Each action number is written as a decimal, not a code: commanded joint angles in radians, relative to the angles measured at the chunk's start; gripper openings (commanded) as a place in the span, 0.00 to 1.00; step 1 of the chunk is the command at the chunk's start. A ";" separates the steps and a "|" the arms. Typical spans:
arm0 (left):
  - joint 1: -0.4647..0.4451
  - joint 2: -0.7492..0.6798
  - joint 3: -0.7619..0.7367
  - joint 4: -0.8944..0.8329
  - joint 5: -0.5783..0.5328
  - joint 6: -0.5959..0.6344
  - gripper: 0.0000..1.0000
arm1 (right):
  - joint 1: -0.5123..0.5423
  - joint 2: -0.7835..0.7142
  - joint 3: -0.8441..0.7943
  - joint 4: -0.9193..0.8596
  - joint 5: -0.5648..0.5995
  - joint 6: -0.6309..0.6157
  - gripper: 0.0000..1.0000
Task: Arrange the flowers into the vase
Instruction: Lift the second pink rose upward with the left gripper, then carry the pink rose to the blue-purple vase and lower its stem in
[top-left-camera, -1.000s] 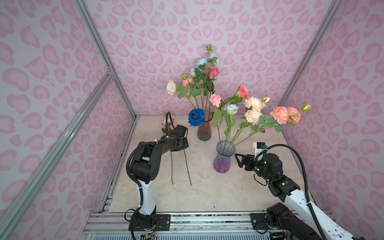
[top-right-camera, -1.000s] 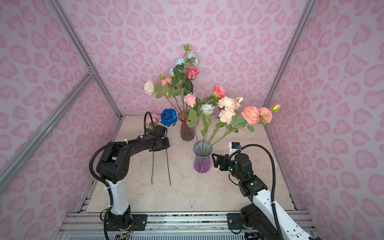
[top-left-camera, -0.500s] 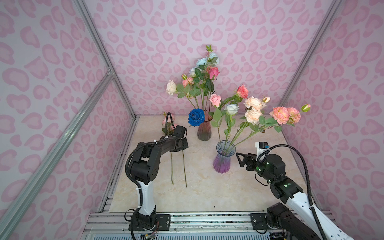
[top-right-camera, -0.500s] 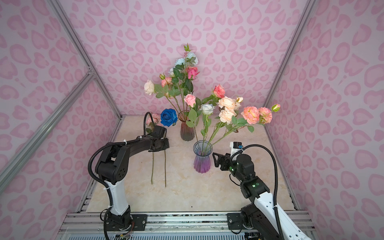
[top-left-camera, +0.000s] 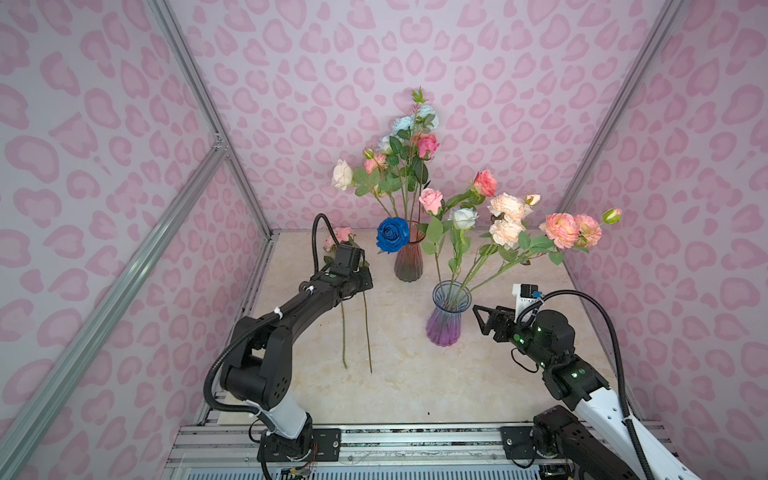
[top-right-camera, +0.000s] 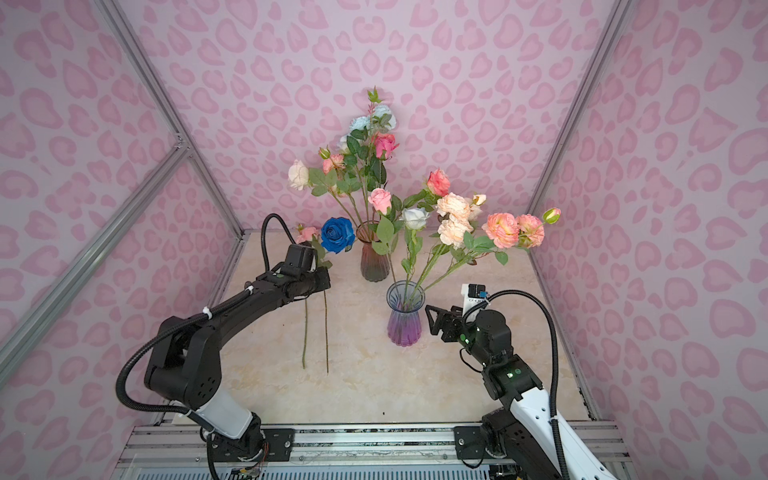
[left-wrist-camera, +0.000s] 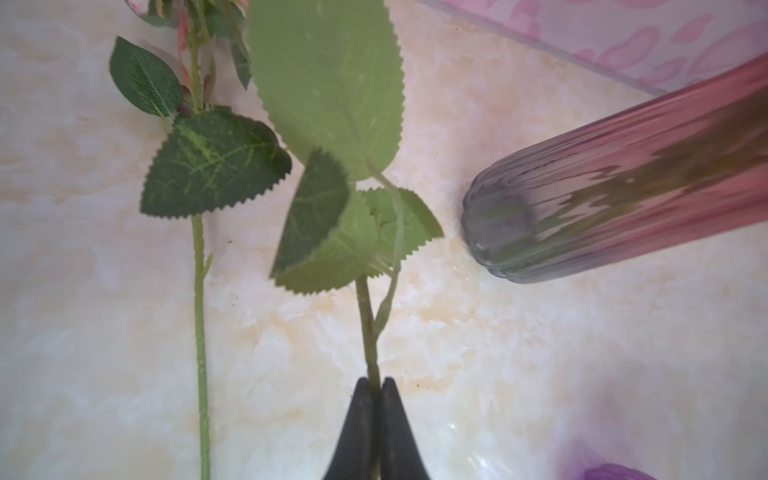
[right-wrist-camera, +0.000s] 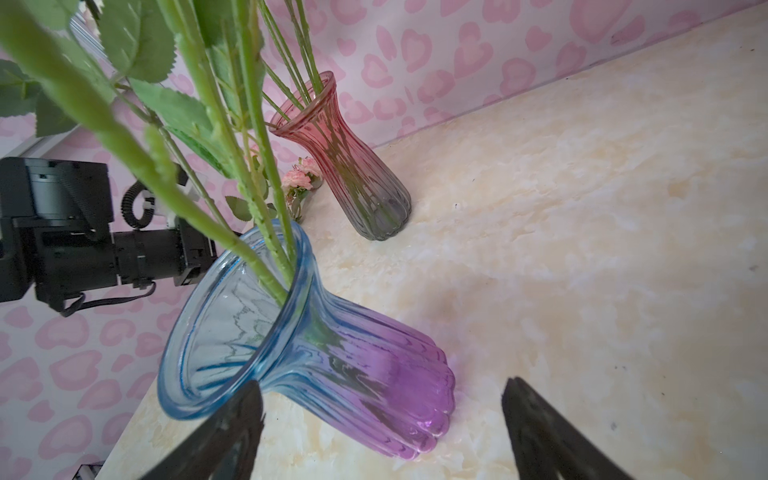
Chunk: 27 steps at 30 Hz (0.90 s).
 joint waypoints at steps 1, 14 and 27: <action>-0.003 -0.119 -0.046 0.040 -0.007 -0.015 0.04 | 0.000 0.002 0.008 -0.002 -0.028 0.018 0.91; -0.019 -0.621 -0.148 0.040 -0.068 0.023 0.04 | 0.001 -0.018 0.002 0.009 -0.053 0.058 0.90; -0.213 -0.789 -0.109 0.296 -0.064 0.271 0.04 | 0.004 0.012 0.020 0.036 -0.073 0.070 0.90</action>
